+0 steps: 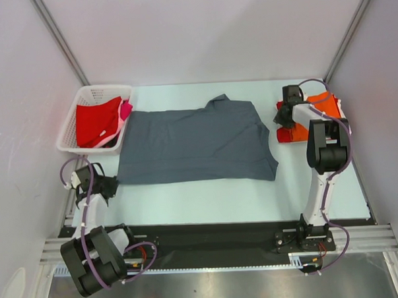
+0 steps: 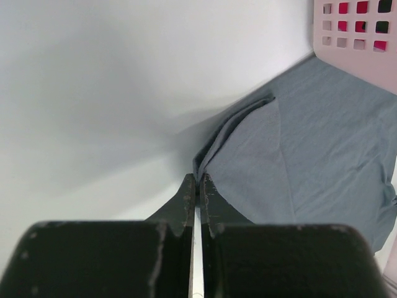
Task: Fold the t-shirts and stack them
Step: Fold the tshirt
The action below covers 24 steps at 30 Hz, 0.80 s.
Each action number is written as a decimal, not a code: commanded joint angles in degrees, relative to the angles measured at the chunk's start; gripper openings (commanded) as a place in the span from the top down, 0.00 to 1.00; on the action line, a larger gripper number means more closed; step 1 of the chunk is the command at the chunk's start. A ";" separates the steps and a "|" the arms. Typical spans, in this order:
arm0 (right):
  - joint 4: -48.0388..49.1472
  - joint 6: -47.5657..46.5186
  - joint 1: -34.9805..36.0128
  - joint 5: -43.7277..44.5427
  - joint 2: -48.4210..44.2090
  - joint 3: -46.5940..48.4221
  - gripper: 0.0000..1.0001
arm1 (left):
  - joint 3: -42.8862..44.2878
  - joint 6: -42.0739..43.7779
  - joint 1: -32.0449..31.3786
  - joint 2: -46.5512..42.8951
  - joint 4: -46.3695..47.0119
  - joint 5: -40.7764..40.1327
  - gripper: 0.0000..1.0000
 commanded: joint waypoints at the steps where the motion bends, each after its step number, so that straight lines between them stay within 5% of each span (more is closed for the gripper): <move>1: 0.44 -1.78 -1.46 0.91 -4.16 -0.30 0.57 | -0.25 1.11 0.87 -0.30 1.49 -1.62 0.96; 4: 4.39 -2.13 -1.19 -4.01 -9.43 -3.82 0.48 | -0.16 1.46 0.87 -1.44 1.32 -2.06 0.86; 8: 5.73 -3.36 -0.93 -10.07 -13.22 -5.23 0.47 | 0.11 1.81 0.87 -5.91 -0.97 -5.05 0.50; 11: 5.03 -4.24 2.32 -14.64 -13.66 -4.62 0.48 | -0.16 2.16 0.70 -9.34 -1.41 -5.67 0.33; 16: 2.30 -4.59 4.78 -19.05 -12.08 -3.12 0.51 | 2.30 4.09 -2.81 -17.26 -3.96 -8.91 0.25; 24: 1.95 -4.33 5.22 -20.81 -8.31 -2.77 0.51 | 9.24 10.25 -21.08 -18.94 0.77 -6.90 0.18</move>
